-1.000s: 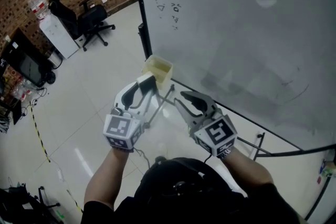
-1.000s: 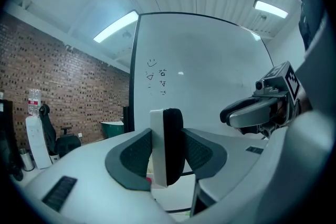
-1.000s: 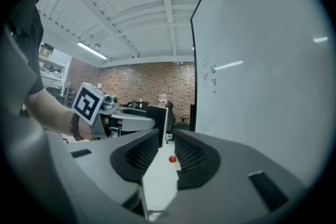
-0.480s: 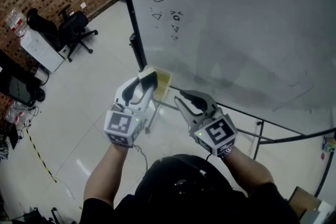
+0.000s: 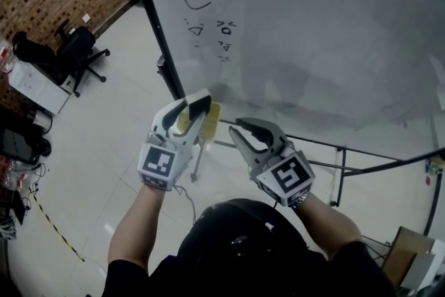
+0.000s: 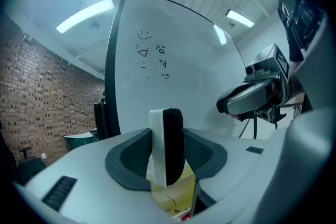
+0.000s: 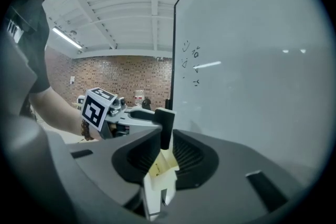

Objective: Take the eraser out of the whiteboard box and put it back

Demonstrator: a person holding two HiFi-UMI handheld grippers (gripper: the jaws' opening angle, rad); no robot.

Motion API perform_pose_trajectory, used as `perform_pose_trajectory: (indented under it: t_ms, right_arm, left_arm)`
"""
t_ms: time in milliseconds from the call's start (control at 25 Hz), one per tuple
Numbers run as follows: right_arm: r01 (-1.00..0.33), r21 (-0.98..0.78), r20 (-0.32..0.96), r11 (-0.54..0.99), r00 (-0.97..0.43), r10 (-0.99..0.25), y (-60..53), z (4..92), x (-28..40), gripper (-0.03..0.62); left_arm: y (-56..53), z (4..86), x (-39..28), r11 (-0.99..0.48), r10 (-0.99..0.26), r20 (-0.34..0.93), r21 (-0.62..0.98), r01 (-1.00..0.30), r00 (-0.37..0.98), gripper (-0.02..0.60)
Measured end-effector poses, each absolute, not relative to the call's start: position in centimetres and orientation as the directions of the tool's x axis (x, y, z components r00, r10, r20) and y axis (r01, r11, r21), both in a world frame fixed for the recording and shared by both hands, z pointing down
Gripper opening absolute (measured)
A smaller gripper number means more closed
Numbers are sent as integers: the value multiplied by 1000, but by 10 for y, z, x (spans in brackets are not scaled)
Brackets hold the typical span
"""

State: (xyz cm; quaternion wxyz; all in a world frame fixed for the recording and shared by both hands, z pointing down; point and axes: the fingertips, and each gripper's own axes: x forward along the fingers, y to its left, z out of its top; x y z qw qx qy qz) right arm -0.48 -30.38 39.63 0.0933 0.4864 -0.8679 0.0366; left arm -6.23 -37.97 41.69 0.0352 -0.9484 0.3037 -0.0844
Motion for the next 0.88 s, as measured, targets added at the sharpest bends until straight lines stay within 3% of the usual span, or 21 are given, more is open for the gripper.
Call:
perform_pose_trajectory:
  t_ms: [880]
  right_arm:
    - [-870,26,219,493,-476,-852,-335,410,-8,98]
  left_arm:
    - [-409,457,-52,-880,-475,197,-108,-463,858,186]
